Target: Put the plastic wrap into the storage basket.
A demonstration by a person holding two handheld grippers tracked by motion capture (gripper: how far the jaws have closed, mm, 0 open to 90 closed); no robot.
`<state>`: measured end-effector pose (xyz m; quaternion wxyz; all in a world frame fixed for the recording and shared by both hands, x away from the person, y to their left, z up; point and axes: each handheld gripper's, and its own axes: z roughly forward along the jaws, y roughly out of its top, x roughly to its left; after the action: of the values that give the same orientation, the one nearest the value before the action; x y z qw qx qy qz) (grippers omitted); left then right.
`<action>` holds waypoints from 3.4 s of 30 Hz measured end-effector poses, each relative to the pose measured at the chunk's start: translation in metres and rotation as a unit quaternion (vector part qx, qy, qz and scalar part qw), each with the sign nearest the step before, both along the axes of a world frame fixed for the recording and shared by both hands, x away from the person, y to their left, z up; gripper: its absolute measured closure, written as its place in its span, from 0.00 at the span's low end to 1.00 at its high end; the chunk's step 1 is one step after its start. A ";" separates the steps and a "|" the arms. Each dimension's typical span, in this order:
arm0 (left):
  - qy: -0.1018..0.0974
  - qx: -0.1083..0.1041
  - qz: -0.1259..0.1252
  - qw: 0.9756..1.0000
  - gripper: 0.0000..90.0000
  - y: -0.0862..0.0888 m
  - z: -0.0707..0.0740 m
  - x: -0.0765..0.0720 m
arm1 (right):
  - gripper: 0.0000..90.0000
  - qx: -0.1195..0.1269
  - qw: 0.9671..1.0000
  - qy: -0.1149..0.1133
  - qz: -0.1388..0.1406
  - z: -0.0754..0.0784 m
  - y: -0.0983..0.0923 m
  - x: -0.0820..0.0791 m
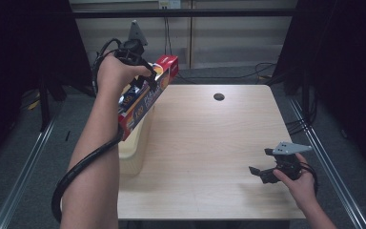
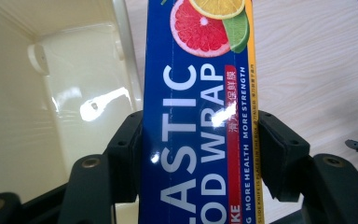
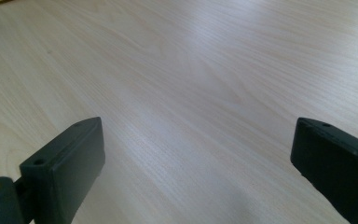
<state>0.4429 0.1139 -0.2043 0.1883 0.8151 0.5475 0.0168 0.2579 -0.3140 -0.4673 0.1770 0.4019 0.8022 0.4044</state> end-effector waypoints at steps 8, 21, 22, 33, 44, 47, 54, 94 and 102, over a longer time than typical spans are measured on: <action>-0.001 -0.003 0.017 1.000 0.46 0.012 0.004 -0.004 | 0.03 -0.003 1.000 0.002 0.001 0.000 0.000 0.000; -0.003 -0.006 0.050 0.999 0.46 0.035 0.009 -0.010 | 0.03 -0.003 1.000 0.003 0.000 0.000 0.000 0.000; -0.004 -0.005 0.050 0.999 0.46 0.038 0.009 -0.010 | 0.03 -0.002 1.000 0.003 0.002 0.000 0.000 0.000; -0.005 0.003 0.076 0.997 0.46 0.055 0.007 -0.015 | 0.03 -0.003 1.000 0.000 0.000 0.000 0.001 0.000; -0.003 0.003 0.094 0.996 0.46 0.070 0.002 -0.022 | 0.03 -0.004 1.000 -0.003 0.007 0.000 0.004 0.000; -0.005 0.005 0.093 0.996 0.46 0.073 0.002 -0.024 | 0.03 -0.004 1.000 -0.004 0.007 0.000 0.005 0.000; -0.004 0.007 0.102 0.995 0.46 0.079 -0.001 -0.028 | 0.03 -0.003 1.000 -0.005 0.009 0.001 0.006 0.000; 0.015 0.018 0.138 0.990 0.45 0.094 -0.043 -0.031 | 0.03 -0.002 1.000 0.000 0.026 0.000 0.015 0.007; 0.019 0.018 0.143 0.989 0.45 0.095 -0.051 -0.030 | 0.03 -0.002 1.000 -0.001 0.026 0.000 0.015 0.007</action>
<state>0.4128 0.2093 -0.2555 0.1591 0.7319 0.6615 0.0376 0.2647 -0.2990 -0.4670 0.1680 0.3805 0.8132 0.4071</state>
